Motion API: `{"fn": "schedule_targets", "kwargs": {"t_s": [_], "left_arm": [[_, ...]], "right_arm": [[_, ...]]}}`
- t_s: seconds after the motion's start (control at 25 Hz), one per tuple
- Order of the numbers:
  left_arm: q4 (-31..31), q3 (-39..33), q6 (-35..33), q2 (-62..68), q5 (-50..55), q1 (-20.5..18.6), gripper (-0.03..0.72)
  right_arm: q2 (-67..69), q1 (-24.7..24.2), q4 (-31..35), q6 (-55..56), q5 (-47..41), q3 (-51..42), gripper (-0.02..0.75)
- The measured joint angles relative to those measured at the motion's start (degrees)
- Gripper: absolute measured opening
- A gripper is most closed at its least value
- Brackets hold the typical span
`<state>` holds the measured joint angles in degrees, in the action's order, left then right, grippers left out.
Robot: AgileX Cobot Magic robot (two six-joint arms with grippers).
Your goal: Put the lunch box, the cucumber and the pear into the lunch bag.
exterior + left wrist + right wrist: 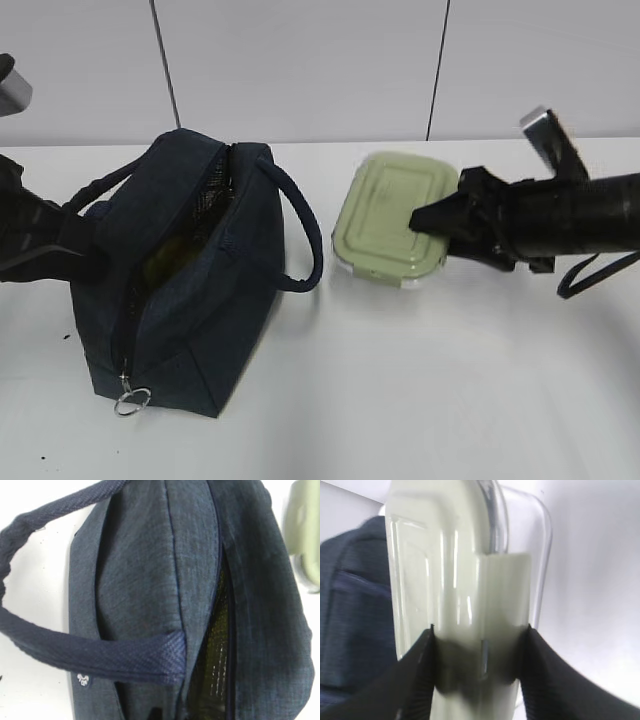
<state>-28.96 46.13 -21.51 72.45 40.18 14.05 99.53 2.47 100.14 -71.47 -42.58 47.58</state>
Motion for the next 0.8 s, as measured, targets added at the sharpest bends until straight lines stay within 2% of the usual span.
{"fn": "schedule_targets", "kwargs": {"t_s": [0.28,0.4,0.64,0.8], "left_arm": [[0.2,0.0,0.0,0.0,0.0,0.0,-0.016],[0.3,0.0,0.0,0.0,0.0,0.0,-0.016],[0.3,0.0,0.0,0.0,-0.1,0.0,-0.016],[0.3,0.0,0.0,0.0,-0.3,0.0,-0.016]], "right_arm": [[-5.5,2.3,-1.5,2.9,-4.6,8.9,0.341],[-4.7,6.1,-1.7,4.6,-4.7,14.7,0.341],[1.6,16.8,-1.9,6.3,-1.9,24.5,0.338],[5.4,20.2,-2.7,7.1,-1.5,27.1,0.338]]}}
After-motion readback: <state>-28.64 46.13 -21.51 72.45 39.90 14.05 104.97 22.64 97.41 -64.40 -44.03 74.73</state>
